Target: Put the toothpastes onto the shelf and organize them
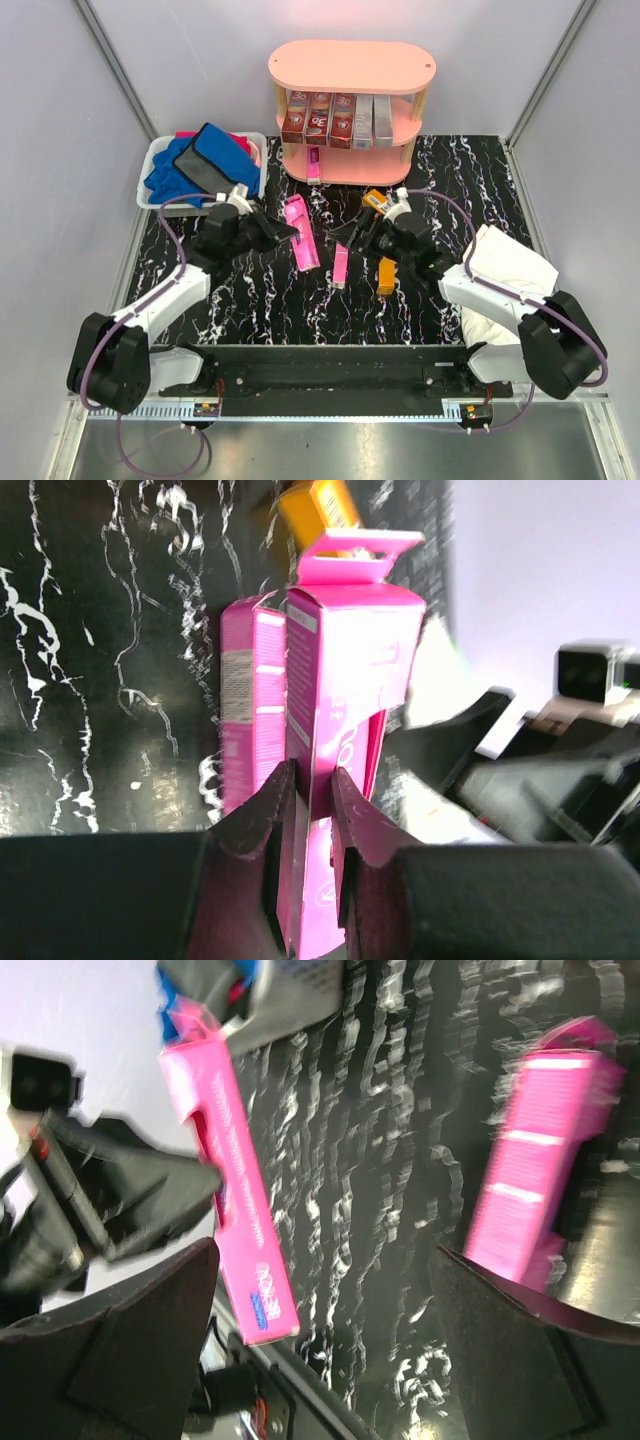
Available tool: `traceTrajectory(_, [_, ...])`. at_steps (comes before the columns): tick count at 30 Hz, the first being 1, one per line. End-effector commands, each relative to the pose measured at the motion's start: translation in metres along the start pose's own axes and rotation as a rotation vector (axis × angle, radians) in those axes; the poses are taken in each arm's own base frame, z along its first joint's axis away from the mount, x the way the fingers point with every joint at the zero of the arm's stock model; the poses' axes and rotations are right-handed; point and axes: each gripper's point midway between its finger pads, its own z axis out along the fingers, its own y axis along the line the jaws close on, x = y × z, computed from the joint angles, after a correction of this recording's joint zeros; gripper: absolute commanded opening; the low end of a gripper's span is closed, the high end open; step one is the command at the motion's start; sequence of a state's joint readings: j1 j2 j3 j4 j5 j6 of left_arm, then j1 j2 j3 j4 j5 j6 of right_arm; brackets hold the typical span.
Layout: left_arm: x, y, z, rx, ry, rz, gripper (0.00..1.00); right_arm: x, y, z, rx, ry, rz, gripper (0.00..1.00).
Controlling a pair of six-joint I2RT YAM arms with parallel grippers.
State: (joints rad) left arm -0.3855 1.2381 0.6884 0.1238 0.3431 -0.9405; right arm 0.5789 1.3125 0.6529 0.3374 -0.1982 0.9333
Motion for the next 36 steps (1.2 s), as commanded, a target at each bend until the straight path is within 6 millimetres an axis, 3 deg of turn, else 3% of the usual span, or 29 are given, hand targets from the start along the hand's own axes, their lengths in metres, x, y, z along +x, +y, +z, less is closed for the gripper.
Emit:
traceTrajectory(1, [-0.029, -0.039, -0.030, 0.211, -0.102, -0.107, 0.10, 0.001, 0.059, -0.004, -0.075, -0.062, -0.179, 0.96])
traceTrajectory(5, [-0.044, -0.033, -0.049, 0.275, -0.158, -0.184, 0.10, 0.013, 0.098, -0.009, -0.118, -0.108, -0.305, 0.96])
traceTrajectory(8, [-0.053, -0.042, -0.064, 0.369, -0.182, -0.246, 0.10, 0.025, 0.118, -0.010, -0.128, -0.111, -0.381, 0.97])
traceTrajectory(11, [-0.054, -0.046, -0.071, 0.420, -0.172, -0.293, 0.10, 0.033, 0.125, -0.002, -0.113, -0.108, -0.422, 0.97])
traceTrajectory(12, [-0.051, -0.047, -0.072, 0.433, -0.159, -0.299, 0.10, 0.045, 0.125, 0.001, -0.107, -0.090, -0.439, 0.96])
traceTrajectory(18, [-0.052, -0.060, -0.082, 0.478, -0.157, -0.310, 0.10, 0.058, 0.129, 0.013, -0.033, -0.117, -0.450, 0.87])
traceTrajectory(20, [-0.050, -0.062, -0.086, 0.479, -0.153, -0.301, 0.10, 0.058, 0.127, 0.015, -0.015, -0.131, -0.448, 0.76])
traceTrajectory(23, [-0.049, -0.065, -0.090, 0.483, -0.154, -0.293, 0.11, 0.056, 0.126, 0.016, -0.001, -0.152, -0.445, 0.68])
traceTrajectory(24, [-0.048, -0.067, -0.092, 0.487, -0.156, -0.289, 0.11, 0.055, 0.124, 0.015, 0.002, -0.159, -0.445, 0.61])
traceTrajectory(27, [-0.047, -0.067, -0.093, 0.488, -0.150, -0.288, 0.11, 0.053, 0.126, 0.009, -0.014, -0.190, -0.437, 0.50])
traceTrajectory(36, [-0.045, -0.061, -0.089, 0.482, -0.143, -0.301, 0.11, 0.047, 0.132, -0.005, -0.060, -0.230, -0.440, 0.60])
